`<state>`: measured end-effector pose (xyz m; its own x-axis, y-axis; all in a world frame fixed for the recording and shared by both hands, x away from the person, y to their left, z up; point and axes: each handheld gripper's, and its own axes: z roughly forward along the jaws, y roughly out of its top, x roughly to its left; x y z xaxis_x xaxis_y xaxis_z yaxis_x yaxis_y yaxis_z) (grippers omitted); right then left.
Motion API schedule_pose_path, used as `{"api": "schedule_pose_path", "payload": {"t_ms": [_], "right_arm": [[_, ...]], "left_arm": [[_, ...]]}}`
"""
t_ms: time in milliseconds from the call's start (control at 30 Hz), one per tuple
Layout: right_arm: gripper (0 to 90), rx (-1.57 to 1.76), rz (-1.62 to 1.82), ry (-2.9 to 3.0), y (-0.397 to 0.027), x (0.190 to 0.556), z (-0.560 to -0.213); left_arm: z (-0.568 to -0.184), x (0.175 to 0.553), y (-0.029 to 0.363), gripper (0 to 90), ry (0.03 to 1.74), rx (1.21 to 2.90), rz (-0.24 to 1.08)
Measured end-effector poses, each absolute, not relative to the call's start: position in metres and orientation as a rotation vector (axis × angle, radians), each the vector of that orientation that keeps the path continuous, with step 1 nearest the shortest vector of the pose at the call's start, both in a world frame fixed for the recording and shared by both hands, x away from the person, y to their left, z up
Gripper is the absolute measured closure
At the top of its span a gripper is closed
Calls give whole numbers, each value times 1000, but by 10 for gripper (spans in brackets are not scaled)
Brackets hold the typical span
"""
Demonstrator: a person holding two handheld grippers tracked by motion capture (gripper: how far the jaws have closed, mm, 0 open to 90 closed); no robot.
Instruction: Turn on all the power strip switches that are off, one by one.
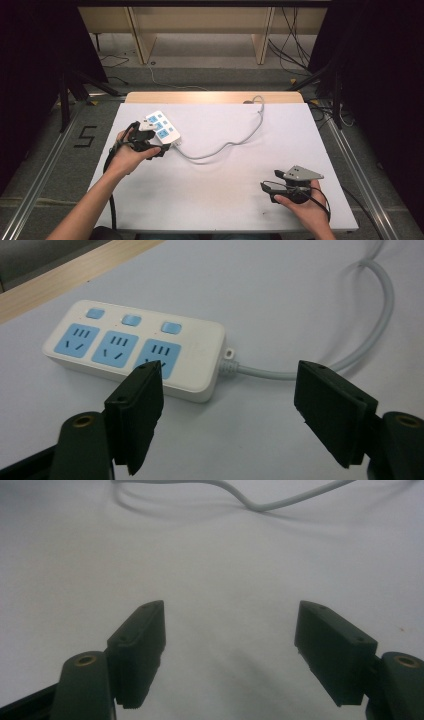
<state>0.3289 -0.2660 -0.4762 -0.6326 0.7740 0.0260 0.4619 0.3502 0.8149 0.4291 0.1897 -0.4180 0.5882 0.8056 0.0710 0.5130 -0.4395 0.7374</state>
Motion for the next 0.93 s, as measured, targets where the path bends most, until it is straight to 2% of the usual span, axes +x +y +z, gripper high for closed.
{"api": "schedule_pose_path", "payload": {"t_ms": [233,600,933], "right_arm": [[295,1087,1183,2252,-266,329,-476],[294,1086,1184,2257,-265,329,-477],[294,1089,1188,2261,-265,328,-477]], "left_arm": [[-438,404,187,256,977,2139,554],[-458,372,196,249,968,2092,565],[-468,360,191,233,952,2090,553]]}}
